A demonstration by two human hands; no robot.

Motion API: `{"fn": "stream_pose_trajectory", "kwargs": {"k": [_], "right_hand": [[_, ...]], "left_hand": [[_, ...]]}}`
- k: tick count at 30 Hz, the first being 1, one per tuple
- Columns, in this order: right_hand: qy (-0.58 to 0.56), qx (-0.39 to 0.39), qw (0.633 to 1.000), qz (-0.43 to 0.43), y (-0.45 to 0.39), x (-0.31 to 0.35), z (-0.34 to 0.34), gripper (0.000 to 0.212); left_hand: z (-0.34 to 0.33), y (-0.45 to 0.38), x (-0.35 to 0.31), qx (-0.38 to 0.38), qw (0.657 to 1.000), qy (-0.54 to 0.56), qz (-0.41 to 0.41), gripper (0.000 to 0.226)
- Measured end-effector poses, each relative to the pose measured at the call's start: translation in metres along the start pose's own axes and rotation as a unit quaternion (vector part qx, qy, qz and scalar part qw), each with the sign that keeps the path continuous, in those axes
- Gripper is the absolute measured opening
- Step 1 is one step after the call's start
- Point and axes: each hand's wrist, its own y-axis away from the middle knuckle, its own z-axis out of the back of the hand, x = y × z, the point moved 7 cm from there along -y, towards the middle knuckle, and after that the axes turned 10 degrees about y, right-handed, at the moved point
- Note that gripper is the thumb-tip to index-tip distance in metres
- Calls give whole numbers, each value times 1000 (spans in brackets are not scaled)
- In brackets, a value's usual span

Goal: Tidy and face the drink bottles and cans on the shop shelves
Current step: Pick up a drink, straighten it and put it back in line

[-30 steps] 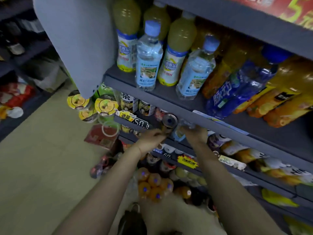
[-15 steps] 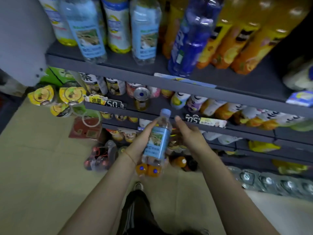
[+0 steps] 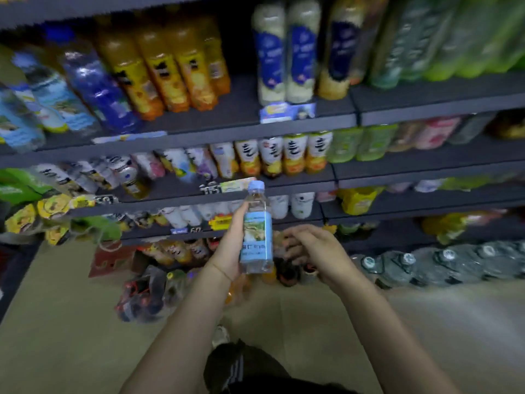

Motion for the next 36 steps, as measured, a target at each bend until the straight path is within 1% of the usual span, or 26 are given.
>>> {"fn": "stream_pose_trajectory", "kwargs": {"k": [2,5,8,9,11,13,15,16,18,19,20,22,23,24,26,28,30,33,34,36], "right_hand": [[-10,-6,1000,2,21,-11,49,23],[-40,-39,998,17,46,-20,119,23],[-83,-79,993,41,58,-29,181,23],[-105,-89,989,46,60,-32,200,24],[-144,-95,983,55,60,-39,233,23],[-157,-97,981,63,57,-47,265,23],[-163,-98,979,72,51,-57,299,30],[-163,-97,979,76,46,-61,317,37],[-150,-97,981,80,35,-67,357,47],[-136,-108,982,78,29,-69,381,50],[-120,-125,982,75,24,-72,408,50],[-90,-176,978,65,18,-75,471,49],[-78,-204,974,56,16,-78,505,49],[-69,-230,970,47,17,-79,540,51],[-65,-280,957,42,20,-78,608,61],[-89,-319,942,61,24,-73,670,63],[-113,-344,928,87,31,-66,720,60],[-121,-363,915,131,35,-51,783,52],[-117,-366,911,146,35,-43,802,51],[-107,-368,906,181,33,-22,839,58]], "left_hand": [[-54,8,26,13,1000,-24,4,56],[-131,16,56,43,999,-22,0,54],[-201,15,74,87,996,-25,-12,42],[-224,13,80,103,994,-30,-12,44],[-267,6,94,132,990,-40,-13,54],[-308,-6,111,149,988,-42,-16,62],[-349,-21,130,164,985,-44,-21,76],[-370,-30,139,170,984,-46,-25,77],[-416,-48,157,191,980,-39,-29,57],[-440,-58,166,204,978,-29,-21,49],[-467,-68,176,214,977,-20,-10,48],[-527,-87,194,236,972,-9,18,58],[-561,-94,203,251,967,-8,32,60],[-595,-99,211,266,963,-10,40,56],[-663,-108,224,300,953,-13,43,39],[-727,-113,229,335,941,-21,37,30],[-780,-114,232,362,931,-42,30,36],[-848,-114,226,393,918,-52,3,56],[-869,-113,221,405,913,-52,-13,58],[-908,-113,211,419,905,-61,-46,49]]}}
